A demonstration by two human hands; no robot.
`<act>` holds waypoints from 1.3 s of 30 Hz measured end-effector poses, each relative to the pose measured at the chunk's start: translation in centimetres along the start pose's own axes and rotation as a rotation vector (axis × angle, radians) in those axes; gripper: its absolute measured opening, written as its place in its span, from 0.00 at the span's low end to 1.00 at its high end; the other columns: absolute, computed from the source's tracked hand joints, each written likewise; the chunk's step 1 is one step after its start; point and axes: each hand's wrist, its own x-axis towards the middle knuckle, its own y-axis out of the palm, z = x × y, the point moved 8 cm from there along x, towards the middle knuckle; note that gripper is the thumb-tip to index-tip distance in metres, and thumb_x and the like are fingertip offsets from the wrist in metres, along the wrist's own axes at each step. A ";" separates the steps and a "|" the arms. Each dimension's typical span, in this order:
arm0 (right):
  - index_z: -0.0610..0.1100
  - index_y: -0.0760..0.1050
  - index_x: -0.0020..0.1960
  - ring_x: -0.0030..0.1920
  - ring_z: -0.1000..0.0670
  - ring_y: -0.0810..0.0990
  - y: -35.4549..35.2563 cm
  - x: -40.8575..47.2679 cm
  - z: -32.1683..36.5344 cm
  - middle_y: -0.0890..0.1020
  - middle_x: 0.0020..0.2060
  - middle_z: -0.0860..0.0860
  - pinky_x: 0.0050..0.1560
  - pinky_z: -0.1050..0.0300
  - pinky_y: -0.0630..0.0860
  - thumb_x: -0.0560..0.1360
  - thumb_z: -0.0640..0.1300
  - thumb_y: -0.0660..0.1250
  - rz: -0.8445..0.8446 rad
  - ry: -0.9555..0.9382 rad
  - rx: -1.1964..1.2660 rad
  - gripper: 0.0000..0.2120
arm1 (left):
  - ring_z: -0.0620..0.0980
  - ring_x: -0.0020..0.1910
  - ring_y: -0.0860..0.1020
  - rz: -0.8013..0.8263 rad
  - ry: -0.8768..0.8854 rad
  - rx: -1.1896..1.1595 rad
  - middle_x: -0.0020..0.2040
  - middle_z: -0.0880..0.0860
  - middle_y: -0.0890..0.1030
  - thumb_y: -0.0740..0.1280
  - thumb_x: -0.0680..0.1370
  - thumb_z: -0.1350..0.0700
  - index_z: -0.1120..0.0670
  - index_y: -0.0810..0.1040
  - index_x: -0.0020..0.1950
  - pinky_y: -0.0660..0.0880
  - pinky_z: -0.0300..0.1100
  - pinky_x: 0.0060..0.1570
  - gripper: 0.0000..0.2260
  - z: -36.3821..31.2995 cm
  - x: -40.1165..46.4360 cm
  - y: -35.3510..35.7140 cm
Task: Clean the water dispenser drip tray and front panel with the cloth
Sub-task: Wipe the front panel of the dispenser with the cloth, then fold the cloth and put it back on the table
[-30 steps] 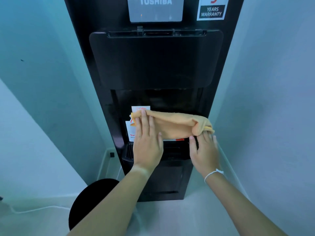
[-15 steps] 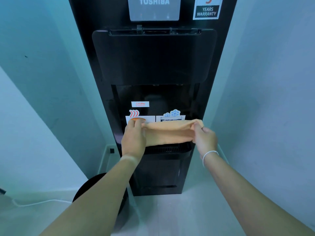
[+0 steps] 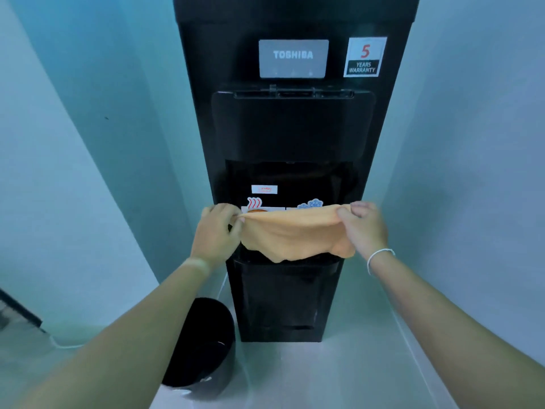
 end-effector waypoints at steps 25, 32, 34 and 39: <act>0.42 0.76 0.45 0.42 0.49 0.77 7.5 -9.4 8.8 0.80 0.41 0.47 0.46 0.54 0.75 0.77 0.45 0.63 0.552 0.106 0.462 0.07 | 0.48 0.37 0.72 0.108 -0.330 -0.553 0.39 0.50 0.76 0.65 0.79 0.56 0.54 0.78 0.44 0.69 0.41 0.39 0.05 4.6 -4.9 -14.6; 0.43 0.78 0.45 0.49 0.45 0.79 7.8 -10.0 10.1 0.80 0.46 0.44 0.57 0.46 0.77 0.76 0.38 0.65 0.661 -0.099 0.193 0.04 | 0.49 0.38 0.75 0.109 -0.401 -0.624 0.41 0.52 0.79 0.67 0.78 0.58 0.56 0.80 0.49 0.72 0.39 0.38 0.04 6.0 -5.7 -17.3; 0.45 0.78 0.43 0.48 0.46 0.79 8.1 -9.8 10.7 0.80 0.44 0.46 0.57 0.45 0.77 0.76 0.40 0.64 0.596 -0.164 0.091 0.06 | 0.49 0.40 0.76 0.103 -0.416 -0.621 0.43 0.52 0.79 0.67 0.77 0.58 0.56 0.80 0.50 0.74 0.39 0.41 0.04 6.6 -5.7 -17.8; 0.41 0.79 0.45 0.43 0.49 0.77 12.0 -9.4 12.1 0.79 0.41 0.48 0.51 0.52 0.75 0.78 0.44 0.61 0.548 -0.207 0.043 0.10 | 0.50 0.44 0.76 0.019 -0.487 -0.644 0.47 0.54 0.79 0.68 0.76 0.57 0.58 0.80 0.52 0.73 0.42 0.45 0.07 10.1 -5.0 -19.4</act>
